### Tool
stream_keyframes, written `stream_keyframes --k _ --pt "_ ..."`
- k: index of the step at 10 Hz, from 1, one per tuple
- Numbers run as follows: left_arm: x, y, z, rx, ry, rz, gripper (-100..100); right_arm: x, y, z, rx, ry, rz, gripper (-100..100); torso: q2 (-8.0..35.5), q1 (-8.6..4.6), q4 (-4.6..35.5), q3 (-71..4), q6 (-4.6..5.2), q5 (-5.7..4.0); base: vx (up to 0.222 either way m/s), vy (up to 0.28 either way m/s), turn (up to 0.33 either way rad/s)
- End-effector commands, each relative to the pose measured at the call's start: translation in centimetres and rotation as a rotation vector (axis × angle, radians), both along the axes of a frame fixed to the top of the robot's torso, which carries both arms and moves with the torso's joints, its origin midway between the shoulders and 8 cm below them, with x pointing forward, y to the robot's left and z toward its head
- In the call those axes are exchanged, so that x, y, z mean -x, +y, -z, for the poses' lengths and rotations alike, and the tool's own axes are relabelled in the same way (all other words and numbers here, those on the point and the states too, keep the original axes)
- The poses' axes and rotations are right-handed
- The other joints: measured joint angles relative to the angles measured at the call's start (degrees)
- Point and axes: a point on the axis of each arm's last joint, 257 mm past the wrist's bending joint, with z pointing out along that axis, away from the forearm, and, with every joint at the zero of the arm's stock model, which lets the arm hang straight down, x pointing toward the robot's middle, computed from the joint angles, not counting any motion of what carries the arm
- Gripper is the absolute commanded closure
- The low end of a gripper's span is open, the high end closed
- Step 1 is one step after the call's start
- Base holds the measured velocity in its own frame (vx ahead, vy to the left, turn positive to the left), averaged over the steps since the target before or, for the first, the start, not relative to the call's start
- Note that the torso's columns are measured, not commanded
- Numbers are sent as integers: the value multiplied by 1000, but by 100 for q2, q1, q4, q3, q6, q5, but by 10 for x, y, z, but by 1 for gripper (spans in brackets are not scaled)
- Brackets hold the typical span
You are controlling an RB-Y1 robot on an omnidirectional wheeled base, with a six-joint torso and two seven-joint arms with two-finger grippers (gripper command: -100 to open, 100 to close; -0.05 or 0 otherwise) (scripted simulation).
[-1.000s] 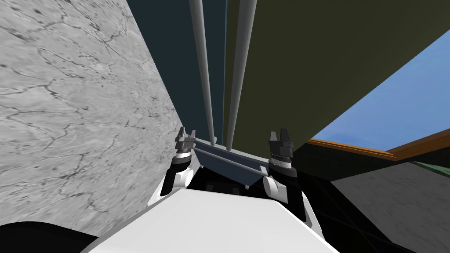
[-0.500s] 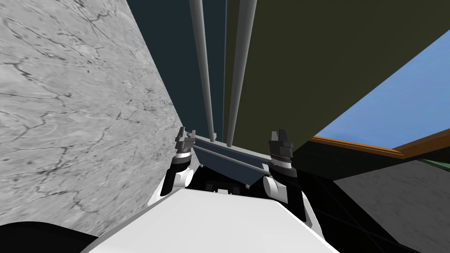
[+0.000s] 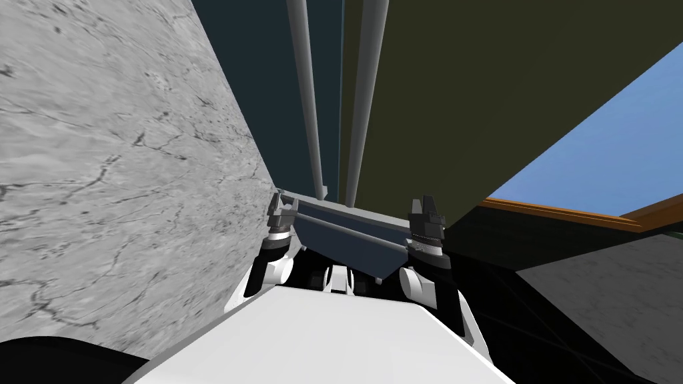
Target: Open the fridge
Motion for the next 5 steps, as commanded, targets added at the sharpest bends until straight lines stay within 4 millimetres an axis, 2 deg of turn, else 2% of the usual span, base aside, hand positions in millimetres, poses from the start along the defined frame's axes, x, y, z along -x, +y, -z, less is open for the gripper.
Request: stream_keyframes --k 1,5 --pt "-3 -5 13 -31 11 21 -100 0 0 0 0 0 0 0 53 -1 56 -112 -1 -1 9 -19 -28" --pt "-7 -9 42 -43 31 40 -100 0 0 0 0 0 0 0 75 -1 80 -143 -1 -1 14 -25 -30"
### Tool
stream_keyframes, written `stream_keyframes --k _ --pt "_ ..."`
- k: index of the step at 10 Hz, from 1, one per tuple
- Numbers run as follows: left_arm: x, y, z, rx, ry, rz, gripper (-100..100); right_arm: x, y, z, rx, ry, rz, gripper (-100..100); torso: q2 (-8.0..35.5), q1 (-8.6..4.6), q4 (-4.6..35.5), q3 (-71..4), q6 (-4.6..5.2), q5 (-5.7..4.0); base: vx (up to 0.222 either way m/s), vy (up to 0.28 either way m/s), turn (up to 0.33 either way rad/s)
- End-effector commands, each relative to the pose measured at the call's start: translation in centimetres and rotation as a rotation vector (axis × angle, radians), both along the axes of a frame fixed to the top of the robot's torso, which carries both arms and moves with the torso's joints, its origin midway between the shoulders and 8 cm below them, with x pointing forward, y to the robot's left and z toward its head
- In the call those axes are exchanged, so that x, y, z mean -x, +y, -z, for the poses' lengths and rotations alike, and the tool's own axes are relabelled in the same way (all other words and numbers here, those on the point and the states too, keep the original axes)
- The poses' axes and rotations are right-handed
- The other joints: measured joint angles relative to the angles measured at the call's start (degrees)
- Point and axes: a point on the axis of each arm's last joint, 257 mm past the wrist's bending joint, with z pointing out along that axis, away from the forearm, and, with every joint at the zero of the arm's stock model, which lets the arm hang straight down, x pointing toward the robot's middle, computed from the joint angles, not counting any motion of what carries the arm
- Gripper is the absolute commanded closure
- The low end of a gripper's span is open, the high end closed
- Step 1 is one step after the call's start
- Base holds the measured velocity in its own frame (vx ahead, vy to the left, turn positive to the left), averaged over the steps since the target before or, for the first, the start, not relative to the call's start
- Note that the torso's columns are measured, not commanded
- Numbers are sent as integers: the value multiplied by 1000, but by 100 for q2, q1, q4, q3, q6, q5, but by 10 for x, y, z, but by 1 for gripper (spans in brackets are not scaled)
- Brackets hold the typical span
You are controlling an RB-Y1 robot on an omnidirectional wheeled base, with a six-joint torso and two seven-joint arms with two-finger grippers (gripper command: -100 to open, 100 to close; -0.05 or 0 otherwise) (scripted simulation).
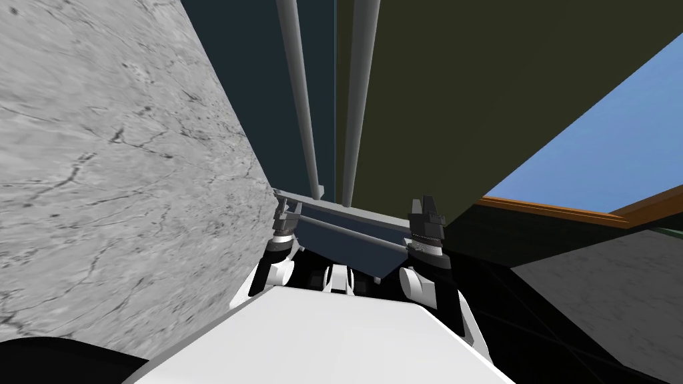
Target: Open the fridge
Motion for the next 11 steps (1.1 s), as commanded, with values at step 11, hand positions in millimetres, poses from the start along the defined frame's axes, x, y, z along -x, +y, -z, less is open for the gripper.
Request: stream_keyframes --k 11 --pt "-4 -10 97 11 69 28 -100 0 0 0 0 1 -1 0 -2 2 0 -2 0 1 15 -24 -33"
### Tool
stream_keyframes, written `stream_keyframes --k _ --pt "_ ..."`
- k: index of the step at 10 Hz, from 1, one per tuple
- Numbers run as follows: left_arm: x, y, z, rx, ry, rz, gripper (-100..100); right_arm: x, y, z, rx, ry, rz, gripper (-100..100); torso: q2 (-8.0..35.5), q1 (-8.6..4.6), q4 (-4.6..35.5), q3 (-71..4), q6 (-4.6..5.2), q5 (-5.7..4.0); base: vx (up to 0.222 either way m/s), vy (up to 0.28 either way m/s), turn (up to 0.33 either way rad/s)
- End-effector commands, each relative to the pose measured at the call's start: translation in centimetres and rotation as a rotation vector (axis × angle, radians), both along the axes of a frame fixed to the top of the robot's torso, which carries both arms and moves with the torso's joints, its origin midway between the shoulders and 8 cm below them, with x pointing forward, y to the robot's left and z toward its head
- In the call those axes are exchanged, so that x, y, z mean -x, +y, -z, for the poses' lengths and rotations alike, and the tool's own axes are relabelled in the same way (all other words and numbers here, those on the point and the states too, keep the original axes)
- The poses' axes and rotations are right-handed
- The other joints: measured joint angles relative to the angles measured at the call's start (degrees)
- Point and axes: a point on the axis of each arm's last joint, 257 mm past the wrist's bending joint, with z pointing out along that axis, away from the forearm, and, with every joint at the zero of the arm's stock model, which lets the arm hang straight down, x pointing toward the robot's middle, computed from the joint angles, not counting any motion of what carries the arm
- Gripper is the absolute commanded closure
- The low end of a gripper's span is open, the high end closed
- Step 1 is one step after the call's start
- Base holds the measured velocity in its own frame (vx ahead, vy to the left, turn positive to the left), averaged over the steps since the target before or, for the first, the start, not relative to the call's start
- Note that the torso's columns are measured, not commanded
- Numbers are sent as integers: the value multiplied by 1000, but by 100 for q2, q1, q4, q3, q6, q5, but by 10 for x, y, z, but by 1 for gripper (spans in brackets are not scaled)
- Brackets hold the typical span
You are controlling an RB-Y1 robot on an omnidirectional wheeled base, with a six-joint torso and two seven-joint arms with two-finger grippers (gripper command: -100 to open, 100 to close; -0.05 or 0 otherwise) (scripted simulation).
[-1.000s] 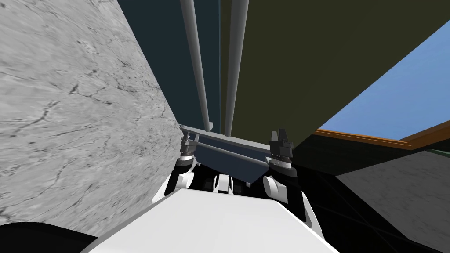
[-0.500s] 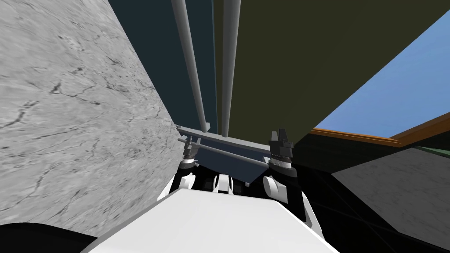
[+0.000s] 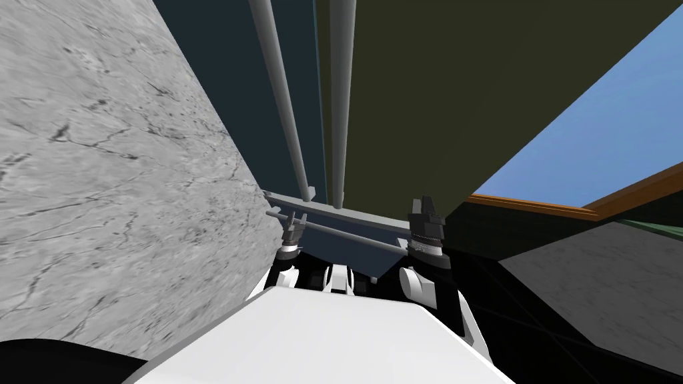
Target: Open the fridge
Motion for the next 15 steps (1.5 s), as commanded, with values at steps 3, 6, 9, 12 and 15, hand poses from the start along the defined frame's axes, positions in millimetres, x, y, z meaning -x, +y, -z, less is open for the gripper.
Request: stream_keyframes --k 3,6,9,12,15 --pt "2 -5 33 12 25 3 -100 0 0 0 0 0 0 0 -1 -3 0 -1 0 -1 15 -22 -28" --pt "5 -9 52 17 41 7 -100 0 0 0 0 0 -1 0 0 -2 0 0 0 -1 13 -22 -30" --pt "10 -12 73 15 60 13 -100 0 0 0 0 1 -1 0 -1 -1 -1 -1 0 0 18 -18 -27" --pt "15 -15 88 11 72 18 -100 0 0 0 0 1 -1 0 -37 -8 -44 -12 21 23 11 -10 -14" --pt "17 -16 98 10 84 21 -100 0 0 0 0 1 -1 0 -57 -10 -66 -19 29 35 7 -5 -13"
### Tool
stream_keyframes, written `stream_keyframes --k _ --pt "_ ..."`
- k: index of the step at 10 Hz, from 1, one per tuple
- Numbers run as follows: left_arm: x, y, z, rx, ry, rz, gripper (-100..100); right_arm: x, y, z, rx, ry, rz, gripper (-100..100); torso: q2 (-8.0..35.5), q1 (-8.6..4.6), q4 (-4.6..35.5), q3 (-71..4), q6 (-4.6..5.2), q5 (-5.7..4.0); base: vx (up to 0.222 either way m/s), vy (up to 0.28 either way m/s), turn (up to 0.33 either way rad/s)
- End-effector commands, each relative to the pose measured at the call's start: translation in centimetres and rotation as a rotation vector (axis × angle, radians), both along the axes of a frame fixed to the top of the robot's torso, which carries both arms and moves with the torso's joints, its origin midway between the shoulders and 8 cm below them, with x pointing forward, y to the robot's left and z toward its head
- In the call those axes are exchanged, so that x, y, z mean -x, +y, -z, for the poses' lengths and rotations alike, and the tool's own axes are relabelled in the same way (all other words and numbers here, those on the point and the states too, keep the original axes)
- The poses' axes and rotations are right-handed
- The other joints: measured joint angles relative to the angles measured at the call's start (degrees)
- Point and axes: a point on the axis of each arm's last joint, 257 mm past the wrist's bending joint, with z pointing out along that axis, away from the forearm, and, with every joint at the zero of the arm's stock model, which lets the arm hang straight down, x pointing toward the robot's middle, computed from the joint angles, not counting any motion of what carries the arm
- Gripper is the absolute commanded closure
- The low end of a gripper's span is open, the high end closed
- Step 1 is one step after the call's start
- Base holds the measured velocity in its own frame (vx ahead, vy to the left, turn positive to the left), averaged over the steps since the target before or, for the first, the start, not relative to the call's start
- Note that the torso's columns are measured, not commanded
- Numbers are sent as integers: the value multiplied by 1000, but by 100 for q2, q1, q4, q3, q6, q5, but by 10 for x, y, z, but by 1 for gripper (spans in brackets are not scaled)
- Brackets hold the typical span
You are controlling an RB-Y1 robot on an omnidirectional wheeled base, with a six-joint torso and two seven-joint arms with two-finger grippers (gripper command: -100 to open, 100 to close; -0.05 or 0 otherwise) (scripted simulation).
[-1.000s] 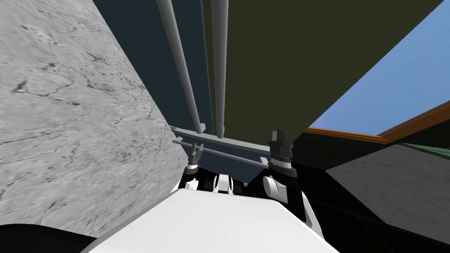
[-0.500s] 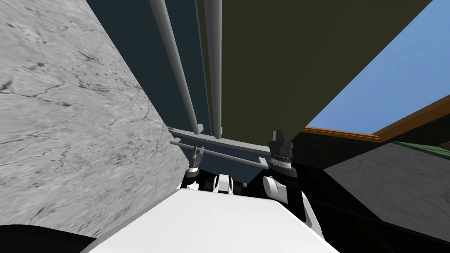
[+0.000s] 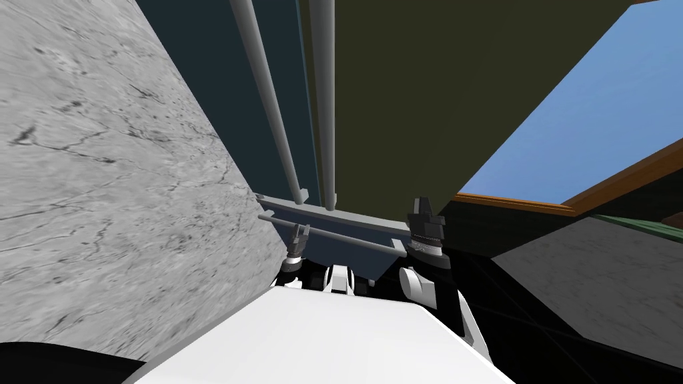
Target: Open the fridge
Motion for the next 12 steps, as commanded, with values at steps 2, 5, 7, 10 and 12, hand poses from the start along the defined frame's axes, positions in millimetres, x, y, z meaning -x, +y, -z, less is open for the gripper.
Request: stream_keyframes --k 2,5,7,10,12 --pt "5 -6 27 0 50 12 -100 0 0 0 0 0 0 0 -4 -4 -5 -1 1 2 9 -16 -19" --pt "8 -7 37 -1 64 14 -100 0 0 0 0 0 0 0 2 -5 2 2 5 0 12 -14 -18" --pt "14 -11 50 0 72 18 -100 0 0 0 0 0 0 0 1 -9 0 2 5 0 10 -15 -31" --pt "18 -12 62 -2 92 19 -100 0 0 0 0 0 0 0 -12 -9 17 -8 10 -11 5 -22 -12" --pt "25 -15 75 -3 105 23 -100 0 0 0 0 0 0 0 -21 -2 17 -15 9 -10 5 -18 -34"
